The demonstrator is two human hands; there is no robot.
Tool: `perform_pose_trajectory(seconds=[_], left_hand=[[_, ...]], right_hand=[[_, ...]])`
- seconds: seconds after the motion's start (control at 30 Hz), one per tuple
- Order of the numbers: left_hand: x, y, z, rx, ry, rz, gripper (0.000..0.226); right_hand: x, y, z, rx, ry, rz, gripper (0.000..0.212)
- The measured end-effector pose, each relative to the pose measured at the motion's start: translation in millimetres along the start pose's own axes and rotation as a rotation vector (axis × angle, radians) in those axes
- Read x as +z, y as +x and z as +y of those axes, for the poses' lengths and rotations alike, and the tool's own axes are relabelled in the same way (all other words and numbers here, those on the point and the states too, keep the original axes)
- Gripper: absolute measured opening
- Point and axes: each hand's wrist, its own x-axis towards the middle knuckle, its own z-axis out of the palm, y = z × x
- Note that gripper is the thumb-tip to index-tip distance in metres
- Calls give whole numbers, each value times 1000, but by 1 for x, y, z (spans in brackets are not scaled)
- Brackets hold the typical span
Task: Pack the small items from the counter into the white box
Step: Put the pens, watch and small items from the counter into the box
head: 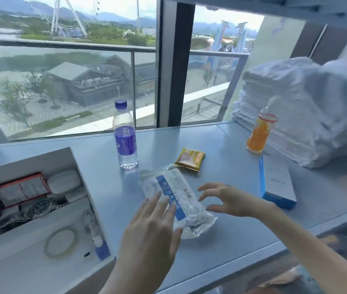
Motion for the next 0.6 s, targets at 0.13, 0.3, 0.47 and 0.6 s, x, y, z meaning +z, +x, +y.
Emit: perform_pose_trajectory(seconds=[0.13,0.3,0.47,0.6], left_hand=[[48,33,23,-40,84,-306,68],[104,58,15,-194,77,-494,93],[124,59,-4,-17,-53,-448,96],[109,56,-17,132,-225,-525,72]], right_hand=[[18,-10,37,13,-4,-92,29],[11,-8,68,10,24,-100,28],[-3,8,92,-25,-12,-73,25],[-10,29,98,-51,1,8,26]])
